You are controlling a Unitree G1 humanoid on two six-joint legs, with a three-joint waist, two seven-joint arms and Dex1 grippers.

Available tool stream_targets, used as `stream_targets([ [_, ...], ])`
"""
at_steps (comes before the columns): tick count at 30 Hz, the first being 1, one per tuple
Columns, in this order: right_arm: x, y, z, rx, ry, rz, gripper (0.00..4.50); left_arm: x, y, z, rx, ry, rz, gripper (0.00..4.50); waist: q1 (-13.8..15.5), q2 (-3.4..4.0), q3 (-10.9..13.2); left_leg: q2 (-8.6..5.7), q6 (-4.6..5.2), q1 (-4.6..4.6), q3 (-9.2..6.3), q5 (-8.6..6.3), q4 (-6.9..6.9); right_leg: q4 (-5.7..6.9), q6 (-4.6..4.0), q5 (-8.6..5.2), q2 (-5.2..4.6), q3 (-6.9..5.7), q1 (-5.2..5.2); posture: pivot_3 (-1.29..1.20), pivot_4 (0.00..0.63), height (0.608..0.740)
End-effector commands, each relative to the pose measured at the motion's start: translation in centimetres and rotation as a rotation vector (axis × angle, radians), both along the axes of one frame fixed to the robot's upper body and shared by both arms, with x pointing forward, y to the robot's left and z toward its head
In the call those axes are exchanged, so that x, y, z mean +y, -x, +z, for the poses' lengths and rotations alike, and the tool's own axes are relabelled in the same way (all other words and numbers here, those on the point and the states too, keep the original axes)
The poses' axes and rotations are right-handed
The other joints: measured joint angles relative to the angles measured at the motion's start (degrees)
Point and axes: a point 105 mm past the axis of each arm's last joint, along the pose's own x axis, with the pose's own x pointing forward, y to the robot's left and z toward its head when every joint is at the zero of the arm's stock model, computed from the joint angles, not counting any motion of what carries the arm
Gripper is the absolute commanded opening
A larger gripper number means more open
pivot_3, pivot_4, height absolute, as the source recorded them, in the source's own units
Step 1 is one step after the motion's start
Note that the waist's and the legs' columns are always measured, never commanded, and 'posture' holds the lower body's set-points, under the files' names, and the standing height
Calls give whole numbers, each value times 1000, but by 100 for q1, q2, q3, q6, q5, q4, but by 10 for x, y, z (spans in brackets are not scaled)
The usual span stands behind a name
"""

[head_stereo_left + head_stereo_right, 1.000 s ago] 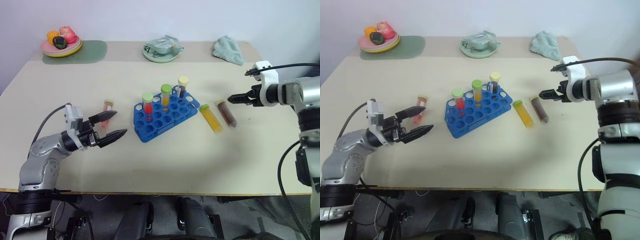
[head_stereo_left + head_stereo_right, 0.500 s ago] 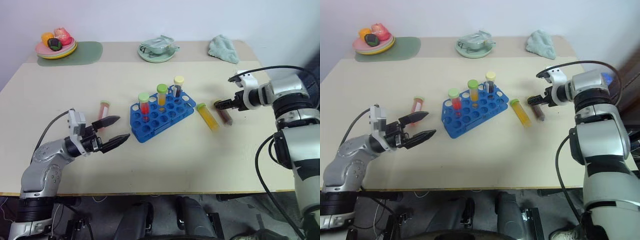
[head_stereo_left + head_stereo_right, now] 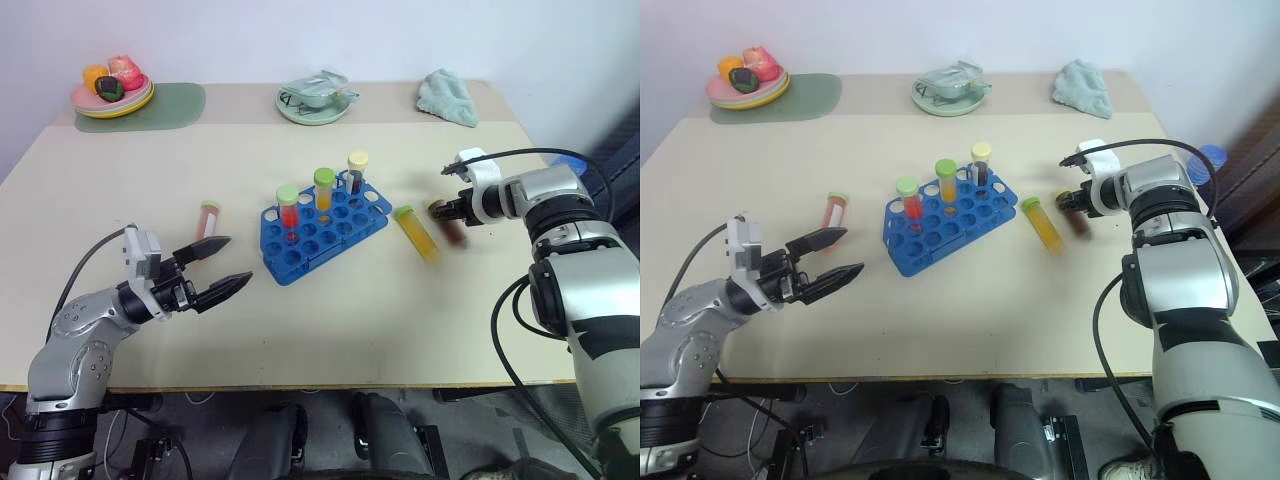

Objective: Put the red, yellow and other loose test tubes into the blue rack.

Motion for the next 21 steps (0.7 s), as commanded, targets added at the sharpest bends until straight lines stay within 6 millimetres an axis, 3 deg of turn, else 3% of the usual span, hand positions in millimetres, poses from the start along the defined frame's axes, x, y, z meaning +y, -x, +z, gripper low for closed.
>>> stream_targets([
  [1,1,-3,9,-28,17,20,722,4,3,10,-39,-6,6,4500,0,0,0,0,0,0,0,0,0,0,0,0,0,0,0,0,150,740],
  [8,-7,1,8,-16,52,59,722,3,1,7,-34,-7,-1,4500,1,0,0,0,0,0,0,0,0,0,0,0,0,0,0,0,150,740],
  [12,2,5,29,-32,-31,160,722,2,-1,8,-35,-3,-7,4500,6,5,3,0,0,0,0,0,0,-1,0,0,0,0,0,0,150,740],
  [17,30,43,59,-55,-166,481,722,2,-1,6,-30,-3,-9,4500,41,12,7,0,1,-2,-3,-1,-1,-4,1,0,0,-2,0,0,150,740],
  [21,60,82,68,-124,-264,567,722,-1,-3,8,-36,-4,-15,4500,48,11,7,0,30,-4,-9,-18,-1,-5,1,0,-1,-3,1,0,150,740],
])
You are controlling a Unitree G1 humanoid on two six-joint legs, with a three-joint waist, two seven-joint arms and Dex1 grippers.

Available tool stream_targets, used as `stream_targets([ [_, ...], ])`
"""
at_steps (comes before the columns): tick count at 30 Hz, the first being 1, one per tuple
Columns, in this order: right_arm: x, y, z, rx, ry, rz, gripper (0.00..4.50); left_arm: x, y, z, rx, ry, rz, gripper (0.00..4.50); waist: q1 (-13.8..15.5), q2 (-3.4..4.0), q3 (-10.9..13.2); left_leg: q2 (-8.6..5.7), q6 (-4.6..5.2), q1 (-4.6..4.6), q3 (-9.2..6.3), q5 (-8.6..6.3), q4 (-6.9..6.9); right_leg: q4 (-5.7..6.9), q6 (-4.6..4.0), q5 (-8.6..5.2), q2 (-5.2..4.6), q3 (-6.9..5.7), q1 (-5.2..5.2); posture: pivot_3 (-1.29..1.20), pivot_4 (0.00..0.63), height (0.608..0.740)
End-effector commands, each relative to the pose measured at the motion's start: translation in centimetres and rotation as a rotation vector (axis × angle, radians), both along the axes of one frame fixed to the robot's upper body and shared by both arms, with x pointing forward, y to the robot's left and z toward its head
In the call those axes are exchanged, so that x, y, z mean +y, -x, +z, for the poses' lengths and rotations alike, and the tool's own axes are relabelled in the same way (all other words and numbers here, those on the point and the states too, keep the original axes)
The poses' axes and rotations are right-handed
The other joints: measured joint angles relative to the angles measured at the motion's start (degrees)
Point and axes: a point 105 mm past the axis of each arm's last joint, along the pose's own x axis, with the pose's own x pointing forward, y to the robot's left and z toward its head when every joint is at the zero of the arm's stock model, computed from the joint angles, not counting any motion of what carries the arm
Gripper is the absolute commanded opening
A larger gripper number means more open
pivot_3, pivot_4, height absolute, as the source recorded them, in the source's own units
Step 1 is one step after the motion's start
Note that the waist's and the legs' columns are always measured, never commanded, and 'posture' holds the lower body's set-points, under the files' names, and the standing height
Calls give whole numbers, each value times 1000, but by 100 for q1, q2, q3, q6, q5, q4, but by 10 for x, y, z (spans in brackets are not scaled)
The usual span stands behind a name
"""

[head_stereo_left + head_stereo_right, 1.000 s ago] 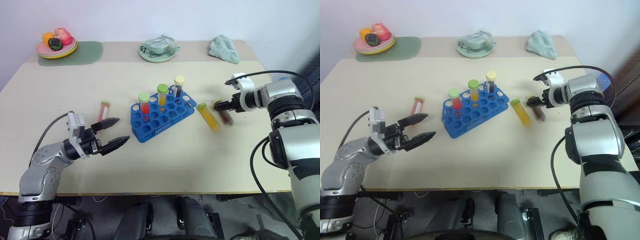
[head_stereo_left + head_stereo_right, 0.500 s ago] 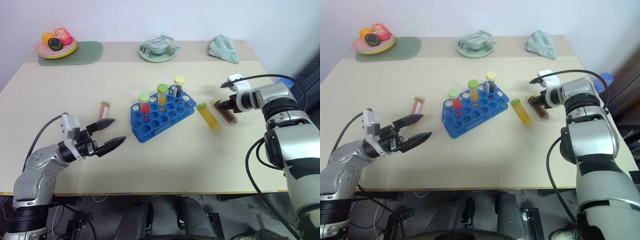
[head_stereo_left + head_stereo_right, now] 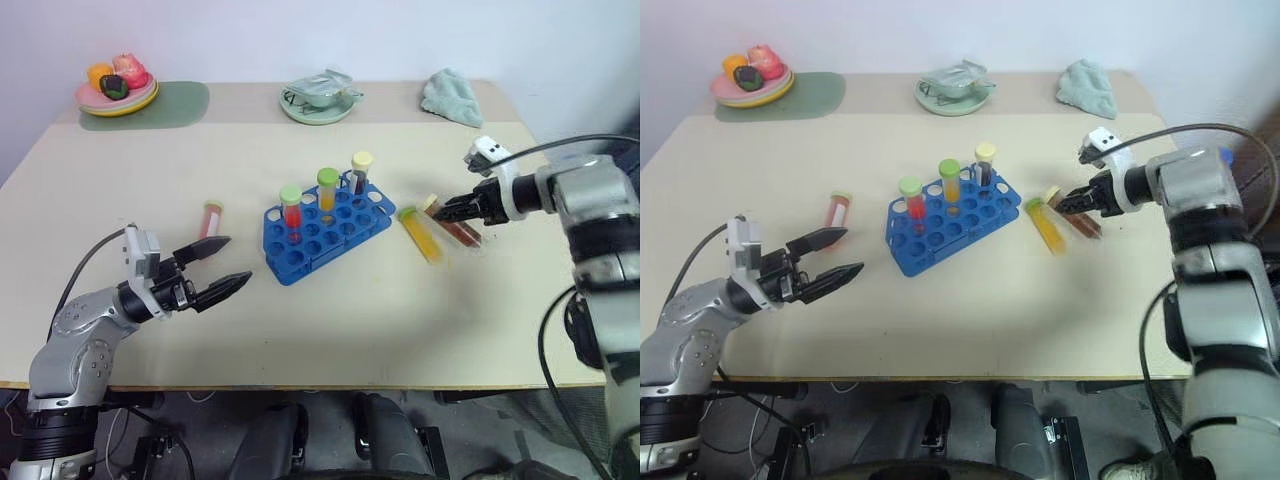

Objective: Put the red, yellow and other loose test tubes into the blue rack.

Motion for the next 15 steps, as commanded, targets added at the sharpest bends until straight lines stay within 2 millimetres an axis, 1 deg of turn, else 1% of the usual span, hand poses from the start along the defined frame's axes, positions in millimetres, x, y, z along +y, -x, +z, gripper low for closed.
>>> stream_targets([
  [1,37,27,31,-73,-190,74,722,-3,0,11,-47,-9,-13,4500,-17,1,1,0,1,0,0,-1,1,2,0,0,0,1,0,0,150,740],
  [3,56,30,38,-183,-326,57,722,-4,-2,13,-50,-12,-16,4500,-44,0,0,0,1,3,1,-1,2,6,0,1,0,4,-2,0,150,740],
  [5,74,26,50,-372,-526,32,722,-4,-4,14,-53,-15,-16,4500,-38,-4,-3,2,-7,11,0,3,-2,13,-2,2,3,5,1,0,150,740],
  [7,84,18,60,-563,-732,-64,722,-4,-6,15,-59,-13,-15,4500,-32,-4,-4,4,-11,18,-3,5,-6,16,-3,2,7,4,5,0,150,740],
  [8,87,17,62,-616,-791,-97,722,-4,-6,16,-61,-12,-14,4500,-25,-3,-3,3,-11,18,-2,5,-7,17,-2,3,8,5,4,0,150,740],
  [10,95,17,60,-691,-863,-136,722,-7,-7,17,-69,-10,-18,4500,5,1,-1,-3,-24,16,-2,14,-7,17,-2,3,7,3,1,0,150,740],
  [11,99,15,56,-726,-872,-170,722,-8,-7,17,-69,-5,-20,4500,14,0,-2,-6,-39,16,-2,23,-6,15,-2,3,5,3,2,0,150,740],
  [14,112,11,50,-818,-932,-203,722,-11,-7,16,-74,-10,-26,4500,-23,-1,-2,-10,-35,16,0,21,-6,10,-2,3,5,2,4,0,150,740],
  [15,114,8,46,-846,-941,-223,722,-11,-8,16,-78,-7,-26,4500,-35,-1,-2,-10,-35,16,1,21,-6,9,-2,3,5,2,4,0,150,740],
])
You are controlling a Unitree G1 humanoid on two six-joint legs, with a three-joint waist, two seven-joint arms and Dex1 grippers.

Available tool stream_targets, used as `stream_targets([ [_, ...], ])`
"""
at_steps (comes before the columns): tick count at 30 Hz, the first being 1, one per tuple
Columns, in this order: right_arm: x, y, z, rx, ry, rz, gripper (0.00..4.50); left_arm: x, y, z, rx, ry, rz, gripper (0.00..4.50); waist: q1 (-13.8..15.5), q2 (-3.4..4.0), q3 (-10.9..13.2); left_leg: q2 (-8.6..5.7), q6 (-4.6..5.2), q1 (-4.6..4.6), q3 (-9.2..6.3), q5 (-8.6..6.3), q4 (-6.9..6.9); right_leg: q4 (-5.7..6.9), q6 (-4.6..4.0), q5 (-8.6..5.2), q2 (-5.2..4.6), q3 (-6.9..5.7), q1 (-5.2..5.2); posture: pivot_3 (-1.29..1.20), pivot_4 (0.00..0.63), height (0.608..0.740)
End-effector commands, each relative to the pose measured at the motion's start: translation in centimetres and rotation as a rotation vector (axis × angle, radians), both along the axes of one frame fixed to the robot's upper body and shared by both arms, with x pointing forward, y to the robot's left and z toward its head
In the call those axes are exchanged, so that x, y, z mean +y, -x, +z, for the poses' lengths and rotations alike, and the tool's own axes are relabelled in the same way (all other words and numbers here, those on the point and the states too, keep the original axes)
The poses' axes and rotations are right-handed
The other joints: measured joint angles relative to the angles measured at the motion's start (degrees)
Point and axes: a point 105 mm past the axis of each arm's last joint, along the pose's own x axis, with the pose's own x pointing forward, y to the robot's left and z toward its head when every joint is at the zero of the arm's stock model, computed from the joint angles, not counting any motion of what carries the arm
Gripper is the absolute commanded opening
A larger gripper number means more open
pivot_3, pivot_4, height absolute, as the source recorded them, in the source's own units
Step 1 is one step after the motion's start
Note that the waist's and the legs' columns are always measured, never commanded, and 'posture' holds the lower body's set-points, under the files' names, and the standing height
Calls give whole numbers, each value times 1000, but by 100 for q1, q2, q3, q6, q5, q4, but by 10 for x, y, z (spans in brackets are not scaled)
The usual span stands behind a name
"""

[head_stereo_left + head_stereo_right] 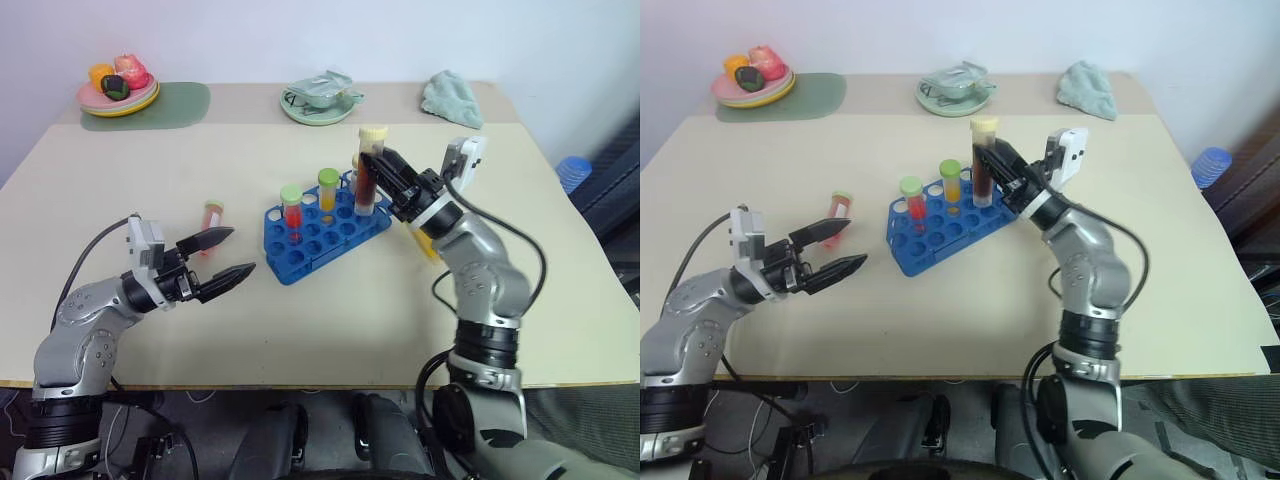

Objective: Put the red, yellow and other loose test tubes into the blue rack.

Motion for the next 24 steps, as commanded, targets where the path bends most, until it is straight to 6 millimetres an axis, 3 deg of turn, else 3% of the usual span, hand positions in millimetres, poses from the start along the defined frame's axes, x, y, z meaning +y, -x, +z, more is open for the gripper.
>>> stream_targets([
  [1,3,-3,-2,-134,-37,-102,722,-4,-1,7,-44,2,-10,4500,-21,0,0,0,-1,1,1,0,0,0,0,0,0,0,0,0,150,740],
  [14,-14,-28,-48,-127,-55,-231,722,-3,1,5,-51,17,9,4500,-50,3,2,6,-15,7,-1,9,-1,12,-1,-1,6,0,-1,0,150,740],
  [24,-26,-46,-60,-95,-43,-308,722,0,4,7,-56,12,23,4500,-68,2,1,7,-15,8,-2,10,-1,12,-2,-1,5,1,0,0,150,740],
])
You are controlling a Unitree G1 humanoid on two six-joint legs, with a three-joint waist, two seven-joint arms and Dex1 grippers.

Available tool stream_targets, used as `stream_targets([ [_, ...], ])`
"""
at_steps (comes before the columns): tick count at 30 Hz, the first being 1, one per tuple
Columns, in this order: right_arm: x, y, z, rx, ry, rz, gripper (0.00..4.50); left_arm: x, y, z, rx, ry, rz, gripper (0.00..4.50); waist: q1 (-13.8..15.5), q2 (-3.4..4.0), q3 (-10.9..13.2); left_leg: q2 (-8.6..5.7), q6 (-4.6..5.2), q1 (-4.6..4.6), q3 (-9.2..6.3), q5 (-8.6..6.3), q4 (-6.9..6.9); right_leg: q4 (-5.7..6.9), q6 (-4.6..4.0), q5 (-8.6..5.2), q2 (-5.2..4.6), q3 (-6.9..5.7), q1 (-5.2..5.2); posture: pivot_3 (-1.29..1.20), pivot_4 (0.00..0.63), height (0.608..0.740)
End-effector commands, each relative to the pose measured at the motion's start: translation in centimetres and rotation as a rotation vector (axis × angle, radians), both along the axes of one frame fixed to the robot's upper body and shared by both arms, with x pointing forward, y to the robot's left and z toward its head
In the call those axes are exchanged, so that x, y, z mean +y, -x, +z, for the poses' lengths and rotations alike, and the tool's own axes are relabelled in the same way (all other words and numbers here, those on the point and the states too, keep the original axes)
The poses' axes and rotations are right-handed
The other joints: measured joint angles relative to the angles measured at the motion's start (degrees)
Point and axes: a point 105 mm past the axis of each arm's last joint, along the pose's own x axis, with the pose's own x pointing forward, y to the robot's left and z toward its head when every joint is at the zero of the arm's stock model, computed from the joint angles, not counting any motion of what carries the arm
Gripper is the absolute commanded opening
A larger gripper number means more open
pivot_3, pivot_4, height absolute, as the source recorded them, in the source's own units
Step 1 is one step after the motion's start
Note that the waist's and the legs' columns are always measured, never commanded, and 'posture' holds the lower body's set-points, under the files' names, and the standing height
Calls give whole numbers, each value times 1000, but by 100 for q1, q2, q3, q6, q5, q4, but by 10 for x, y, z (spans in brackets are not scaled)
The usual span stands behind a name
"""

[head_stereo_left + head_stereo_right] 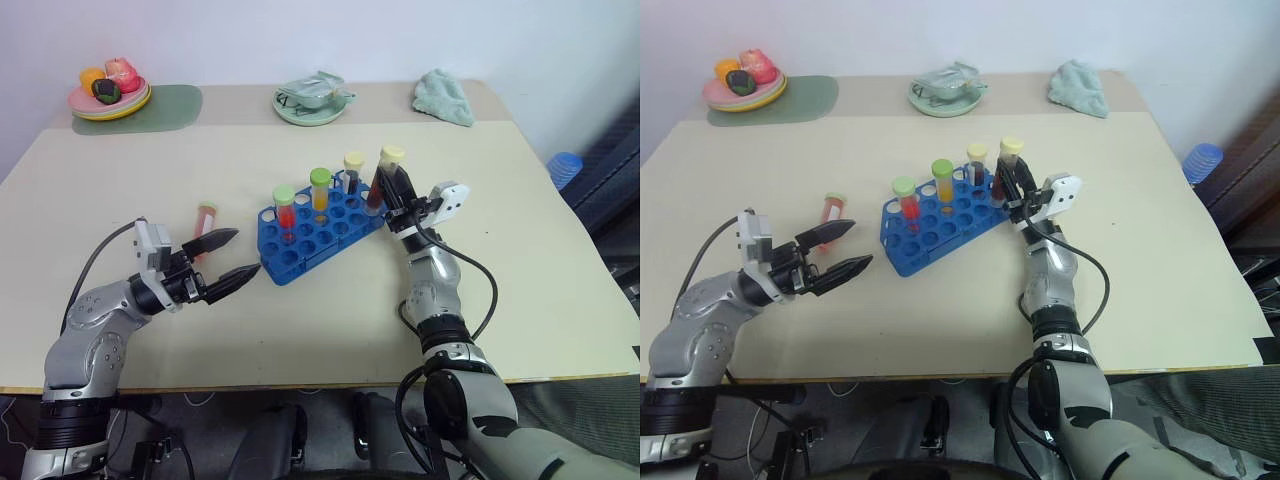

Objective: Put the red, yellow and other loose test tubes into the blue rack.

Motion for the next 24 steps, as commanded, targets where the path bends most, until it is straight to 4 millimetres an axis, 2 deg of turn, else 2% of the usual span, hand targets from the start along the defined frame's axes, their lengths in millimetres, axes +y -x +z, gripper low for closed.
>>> stream_targets([
  [1,-3,-2,7,-39,13,-30,722,3,4,12,-56,-6,9,4500,-8,0,0,0,0,0,0,0,0,0,0,0,0,0,0,0,150,740],
  [9,7,9,1,-87,29,27,722,2,7,13,-56,-12,13,4500,-76,0,0,0,0,3,-2,0,0,0,0,0,-1,0,4,0,150,740],
  [10,9,11,2,-98,34,37,1748,2,7,14,-56,-13,13,4500,-85,0,0,0,0,3,-3,0,0,0,0,0,-1,0,4,0,150,740],
  [12,7,13,6,-132,58,-10,2499,0,7,15,-55,-15,8,4500,-96,0,0,1,0,3,-3,0,0,0,0,0,0,0,4,0,150,740],
  [15,6,15,13,-172,135,-64,4080,-2,7,16,-55,-17,4,4500,-109,1,1,0,-2,3,-3,1,0,2,0,0,-1,0,3,0,150,740],
  [16,6,15,16,-185,165,-78,4470,-3,7,17,-55,-17,3,4500,-107,2,1,0,-4,3,-3,2,0,5,0,0,0,0,2,0,150,740],
  [20,2,21,39,-254,248,-104,4470,-4,6,17,-52,-15,-1,4500,-98,2,1,0,-6,3,-3,4,0,9,0,0,0,0,0,0,150,740],
  [24,-13,21,64,-200,316,-150,4470,-6,5,17,-49,-13,-7,4500,-75,2,1,0,-6,3,-4,4,0,8,-1,0,-2,1,0,0,150,740],
])
